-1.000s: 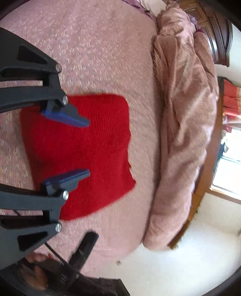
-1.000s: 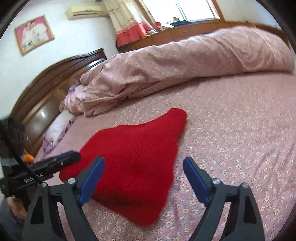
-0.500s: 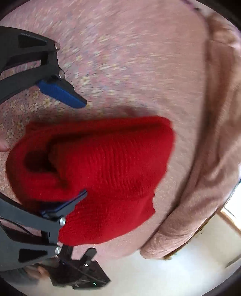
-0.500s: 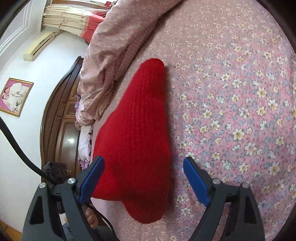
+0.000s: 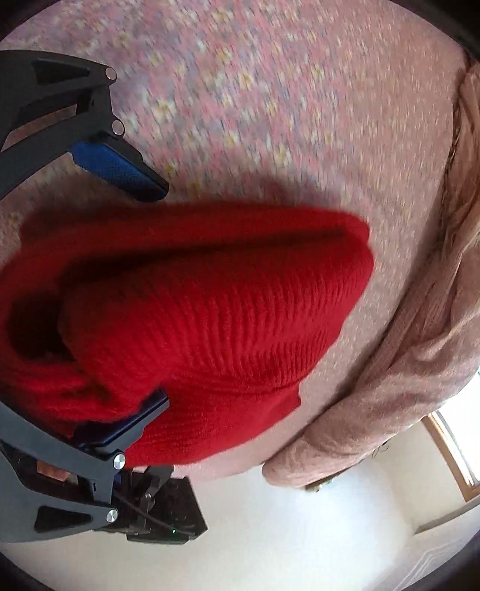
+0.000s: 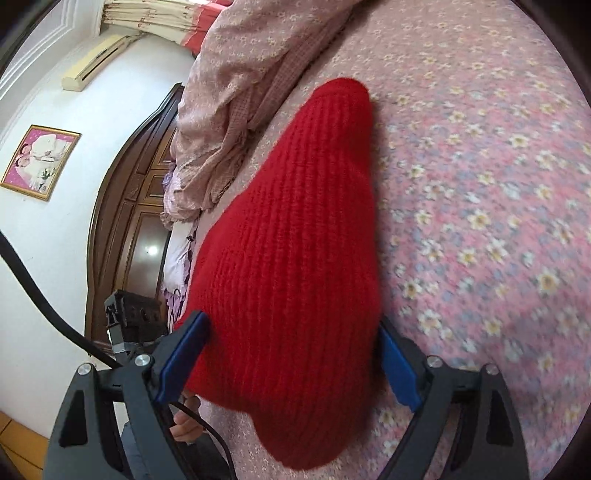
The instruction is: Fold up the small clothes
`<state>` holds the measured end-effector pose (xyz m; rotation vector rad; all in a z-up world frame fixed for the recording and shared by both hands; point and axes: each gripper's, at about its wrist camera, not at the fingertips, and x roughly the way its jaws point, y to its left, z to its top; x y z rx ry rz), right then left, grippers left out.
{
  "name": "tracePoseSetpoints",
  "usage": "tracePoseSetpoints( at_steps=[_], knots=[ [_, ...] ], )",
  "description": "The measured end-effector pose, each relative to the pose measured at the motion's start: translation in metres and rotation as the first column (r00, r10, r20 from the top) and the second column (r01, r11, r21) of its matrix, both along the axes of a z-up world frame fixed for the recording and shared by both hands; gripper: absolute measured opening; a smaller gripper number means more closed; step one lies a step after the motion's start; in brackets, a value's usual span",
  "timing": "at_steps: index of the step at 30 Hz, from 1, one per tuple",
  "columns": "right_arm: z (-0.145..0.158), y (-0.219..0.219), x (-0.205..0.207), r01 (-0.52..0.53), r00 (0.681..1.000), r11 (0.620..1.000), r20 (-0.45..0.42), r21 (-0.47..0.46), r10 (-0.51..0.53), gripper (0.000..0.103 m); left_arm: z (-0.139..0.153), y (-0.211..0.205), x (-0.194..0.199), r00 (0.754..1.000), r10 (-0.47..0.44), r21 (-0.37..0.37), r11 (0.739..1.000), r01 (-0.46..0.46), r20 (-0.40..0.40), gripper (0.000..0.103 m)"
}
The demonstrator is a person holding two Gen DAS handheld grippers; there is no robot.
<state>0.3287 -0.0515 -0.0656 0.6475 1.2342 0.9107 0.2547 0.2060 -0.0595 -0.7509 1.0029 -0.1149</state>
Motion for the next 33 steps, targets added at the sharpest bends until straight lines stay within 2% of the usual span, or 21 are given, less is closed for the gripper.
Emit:
tracePoseSetpoints(
  at_steps=[5, 20, 23, 25, 27, 33],
  knots=[
    [-0.003, 0.007, 0.012, -0.02, 1.0, 0.999, 0.02, 0.039, 0.019, 0.092, -0.007, 0.004, 0.023, 1.0, 0.017, -0.081, 0.997, -0.016, 0.009, 0.098],
    [-0.003, 0.015, 0.006, -0.022, 0.994, 0.999, 0.106, 0.042, 0.017, 0.092, -0.013, -0.011, 0.007, 1.0, -0.013, -0.083, 0.996, 0.014, 0.011, 0.098],
    [-0.001, 0.016, 0.006, -0.023, 0.992, 0.999, 0.123, 0.029, 0.019, 0.09, -0.011, -0.007, 0.007, 1.0, -0.014, -0.066, 0.998, 0.015, 0.014, 0.089],
    [0.0, 0.017, 0.004, -0.018, 0.989, 1.0, 0.146, 0.014, 0.016, 0.088, -0.007, -0.012, 0.008, 0.999, -0.016, -0.059, 0.998, 0.018, 0.032, 0.077],
    [0.001, 0.017, 0.002, -0.007, 0.986, 1.0, 0.166, 0.012, 0.005, 0.085, -0.003, -0.017, 0.005, 0.998, 0.001, -0.044, 0.999, 0.002, 0.058, 0.07],
    [0.007, 0.017, -0.001, -0.005, 0.973, 1.0, 0.23, -0.016, 0.008, 0.079, 0.016, -0.039, 0.0, 0.992, 0.002, 0.122, 0.992, -0.017, 0.123, 0.058]
  ],
)
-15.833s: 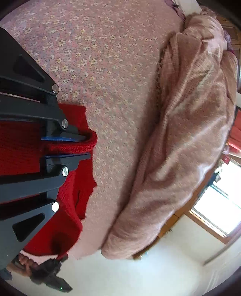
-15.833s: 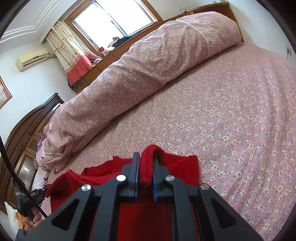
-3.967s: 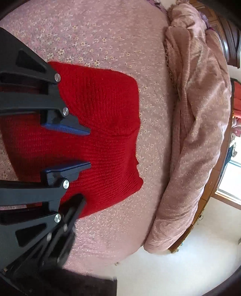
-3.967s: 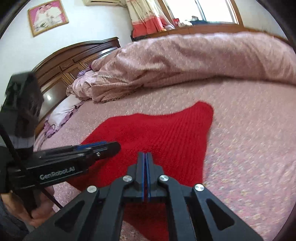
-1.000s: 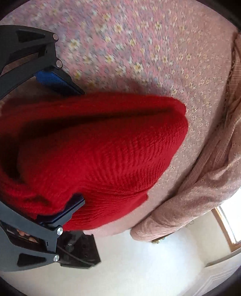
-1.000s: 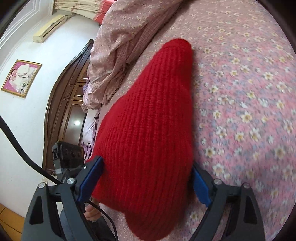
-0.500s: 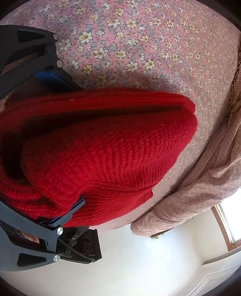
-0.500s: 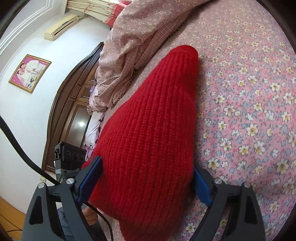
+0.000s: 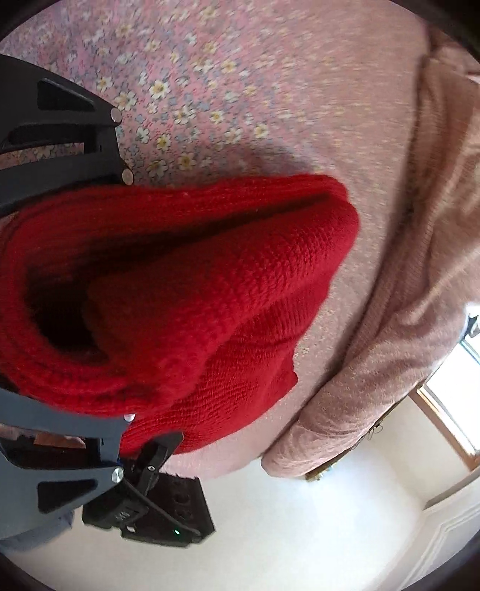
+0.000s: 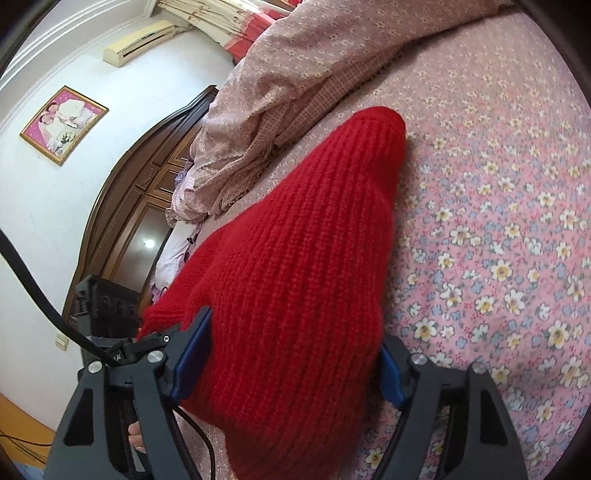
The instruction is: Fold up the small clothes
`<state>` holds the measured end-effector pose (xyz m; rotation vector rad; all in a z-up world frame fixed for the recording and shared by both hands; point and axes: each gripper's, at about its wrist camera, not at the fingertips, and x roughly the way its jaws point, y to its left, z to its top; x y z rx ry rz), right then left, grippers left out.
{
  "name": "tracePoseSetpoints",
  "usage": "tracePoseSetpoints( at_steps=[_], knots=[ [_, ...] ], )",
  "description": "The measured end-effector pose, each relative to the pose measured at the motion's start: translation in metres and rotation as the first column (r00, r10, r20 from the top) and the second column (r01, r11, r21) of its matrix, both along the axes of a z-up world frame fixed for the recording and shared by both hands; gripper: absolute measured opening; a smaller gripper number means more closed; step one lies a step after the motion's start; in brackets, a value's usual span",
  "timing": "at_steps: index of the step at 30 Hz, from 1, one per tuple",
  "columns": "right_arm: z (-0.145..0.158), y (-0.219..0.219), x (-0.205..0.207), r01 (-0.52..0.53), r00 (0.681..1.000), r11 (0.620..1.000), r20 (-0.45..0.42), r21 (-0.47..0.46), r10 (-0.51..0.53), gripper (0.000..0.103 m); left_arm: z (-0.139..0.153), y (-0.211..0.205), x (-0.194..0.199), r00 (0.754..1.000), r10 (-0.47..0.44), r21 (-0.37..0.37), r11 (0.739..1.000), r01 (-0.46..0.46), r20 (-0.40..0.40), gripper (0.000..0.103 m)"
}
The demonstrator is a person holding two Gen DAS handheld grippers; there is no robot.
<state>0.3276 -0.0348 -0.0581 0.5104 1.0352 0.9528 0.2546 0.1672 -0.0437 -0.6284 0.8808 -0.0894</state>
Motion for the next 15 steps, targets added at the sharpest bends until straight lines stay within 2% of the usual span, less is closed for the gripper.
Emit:
tracePoseSetpoints(
  at_steps=[3, 8, 15],
  knots=[
    [0.003, -0.001, 0.0, -0.004, 1.0, 1.0, 0.008, -0.008, 0.004, 0.078, 0.006, -0.006, 0.002, 1.0, 0.0, 0.042, 0.999, -0.001, 0.011, 0.056],
    [0.005, 0.0, 0.0, -0.007, 1.0, 1.0, 0.012, -0.016, 0.008, 0.078, 0.012, -0.008, 0.002, 0.999, 0.023, 0.053, 0.998, -0.024, 0.026, 0.053],
    [0.022, 0.006, -0.007, -0.025, 0.996, 0.998, 0.088, -0.061, 0.03, 0.078, 0.025, -0.018, 0.004, 0.999, 0.022, 0.161, 0.987, -0.028, 0.041, 0.052]
  ],
)
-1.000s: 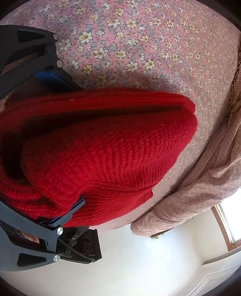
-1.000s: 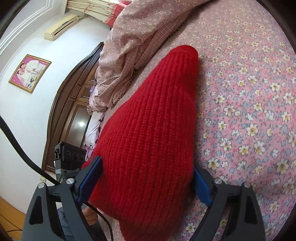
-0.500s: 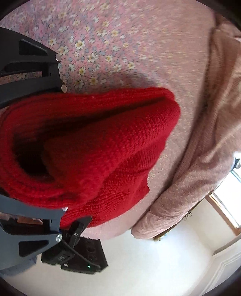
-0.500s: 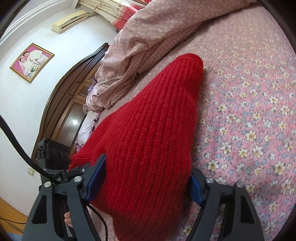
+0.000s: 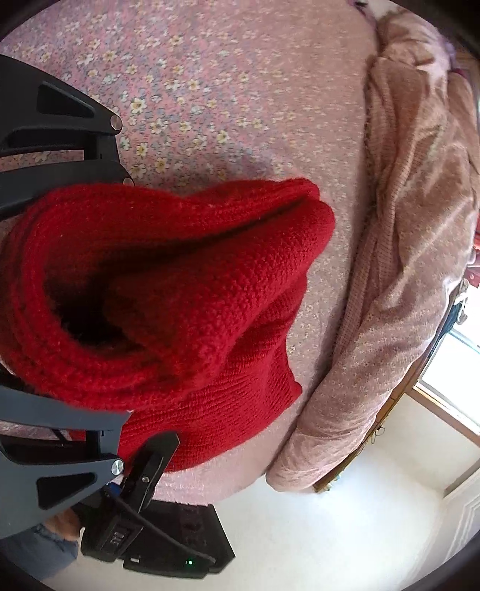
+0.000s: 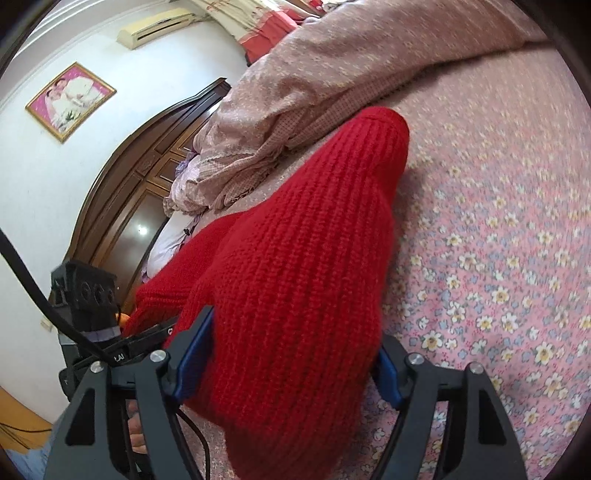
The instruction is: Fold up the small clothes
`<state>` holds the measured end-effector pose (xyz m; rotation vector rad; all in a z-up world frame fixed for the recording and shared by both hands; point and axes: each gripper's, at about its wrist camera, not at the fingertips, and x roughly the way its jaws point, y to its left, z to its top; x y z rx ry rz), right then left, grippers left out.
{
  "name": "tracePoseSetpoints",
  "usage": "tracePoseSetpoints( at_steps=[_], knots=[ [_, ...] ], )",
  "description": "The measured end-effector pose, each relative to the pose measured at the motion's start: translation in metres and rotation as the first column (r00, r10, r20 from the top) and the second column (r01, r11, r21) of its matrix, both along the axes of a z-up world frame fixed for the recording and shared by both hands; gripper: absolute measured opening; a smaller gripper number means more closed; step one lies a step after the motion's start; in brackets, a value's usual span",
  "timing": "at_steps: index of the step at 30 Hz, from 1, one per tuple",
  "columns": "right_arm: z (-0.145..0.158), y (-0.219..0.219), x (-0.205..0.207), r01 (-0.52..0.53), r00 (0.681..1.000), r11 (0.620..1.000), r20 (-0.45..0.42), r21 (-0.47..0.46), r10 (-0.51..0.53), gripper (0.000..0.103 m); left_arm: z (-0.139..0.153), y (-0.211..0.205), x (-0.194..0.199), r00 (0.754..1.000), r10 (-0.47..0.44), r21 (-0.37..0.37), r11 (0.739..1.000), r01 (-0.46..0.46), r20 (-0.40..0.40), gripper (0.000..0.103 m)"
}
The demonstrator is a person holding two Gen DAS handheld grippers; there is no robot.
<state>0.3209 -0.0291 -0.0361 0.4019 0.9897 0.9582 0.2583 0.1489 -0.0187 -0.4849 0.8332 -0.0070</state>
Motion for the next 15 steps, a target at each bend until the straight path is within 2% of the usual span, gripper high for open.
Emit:
tracePoseSetpoints(
  at_steps=[8, 15],
  knots=[
    [0.012, -0.01, -0.002, 0.018, 0.999, 1.0, 0.041, 0.0, -0.018, 0.075, 0.019, -0.021, 0.008, 0.999, -0.002, 0.085, 0.996, -0.001, 0.034, 0.049],
    [0.035, -0.03, -0.001, 0.051, 0.994, 0.999, 0.101, 0.01, -0.051, 0.074, 0.039, -0.036, 0.02, 0.997, -0.012, 0.101, 0.995, 0.003, 0.082, 0.049]
  ],
)
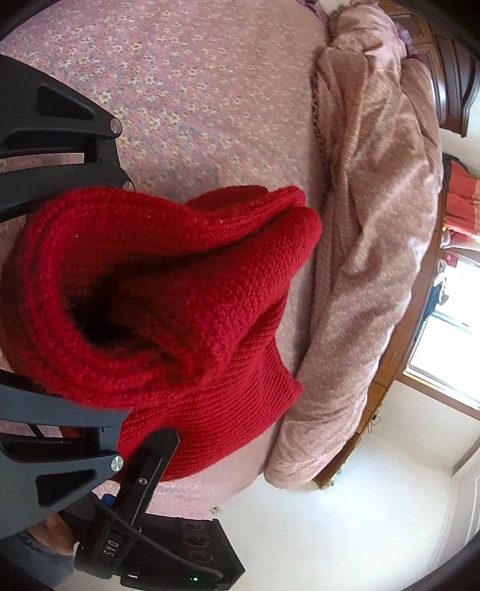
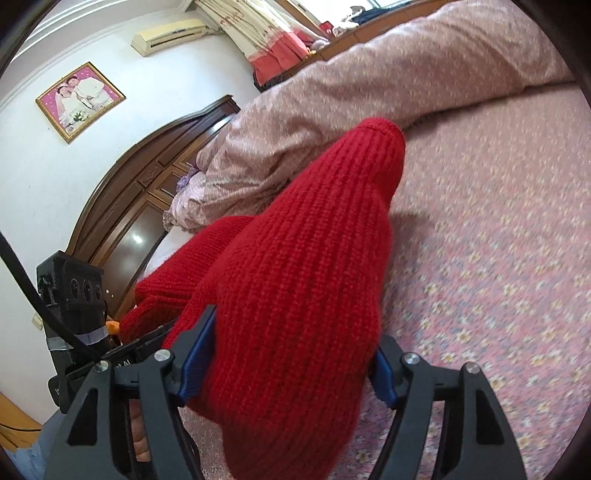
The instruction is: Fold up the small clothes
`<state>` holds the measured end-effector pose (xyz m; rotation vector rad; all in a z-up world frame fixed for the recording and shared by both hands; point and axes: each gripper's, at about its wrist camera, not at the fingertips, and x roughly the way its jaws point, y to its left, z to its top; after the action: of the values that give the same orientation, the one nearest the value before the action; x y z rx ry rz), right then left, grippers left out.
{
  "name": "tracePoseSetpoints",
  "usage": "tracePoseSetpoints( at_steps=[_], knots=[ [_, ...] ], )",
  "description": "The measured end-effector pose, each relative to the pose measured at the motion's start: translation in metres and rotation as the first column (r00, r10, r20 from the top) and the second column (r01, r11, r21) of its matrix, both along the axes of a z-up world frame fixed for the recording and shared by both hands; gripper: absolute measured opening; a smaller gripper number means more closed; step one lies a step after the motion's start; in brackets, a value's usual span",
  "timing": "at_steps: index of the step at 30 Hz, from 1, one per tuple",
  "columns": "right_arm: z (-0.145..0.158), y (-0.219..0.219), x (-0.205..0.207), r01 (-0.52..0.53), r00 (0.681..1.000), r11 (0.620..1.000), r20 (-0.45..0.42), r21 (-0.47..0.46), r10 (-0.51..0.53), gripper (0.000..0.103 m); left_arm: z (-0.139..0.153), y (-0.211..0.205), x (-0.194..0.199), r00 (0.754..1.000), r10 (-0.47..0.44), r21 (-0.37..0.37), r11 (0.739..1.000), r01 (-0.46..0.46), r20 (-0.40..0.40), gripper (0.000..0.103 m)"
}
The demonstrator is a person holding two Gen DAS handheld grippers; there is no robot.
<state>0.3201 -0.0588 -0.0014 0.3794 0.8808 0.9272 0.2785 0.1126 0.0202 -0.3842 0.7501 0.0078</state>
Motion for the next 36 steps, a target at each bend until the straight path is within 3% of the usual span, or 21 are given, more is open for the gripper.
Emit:
tracePoseSetpoints(
  at_steps=[8, 19, 27, 36],
  knots=[
    [0.014, -0.039, 0.009, 0.049, 0.998, 0.998, 0.024, 0.047, -0.05, 0.074, 0.021, -0.033, 0.021, 0.995, -0.017, 0.043, 0.999, 0.013, 0.094, 0.049],
    [0.025, -0.111, 0.014, 0.127, 0.99, 0.989, 0.057, 0.073, -0.132, 0.074, 0.038, -0.09, 0.049, 0.987, -0.096, 0.105, 0.991, 0.083, 0.129, 0.049],
    [0.023, -0.131, 0.033, 0.143, 0.986, 0.989, 0.078, 0.019, -0.144, 0.074, 0.022, -0.117, 0.076, 0.983, -0.144, 0.149, 0.981, 0.127, 0.114, 0.048],
    [0.003, -0.121, 0.066, 0.142, 0.989, 0.99, 0.048, -0.003, -0.142, 0.074, 0.002, -0.105, 0.105, 0.988, -0.126, 0.131, 0.985, 0.114, 0.086, 0.047]
  ],
)
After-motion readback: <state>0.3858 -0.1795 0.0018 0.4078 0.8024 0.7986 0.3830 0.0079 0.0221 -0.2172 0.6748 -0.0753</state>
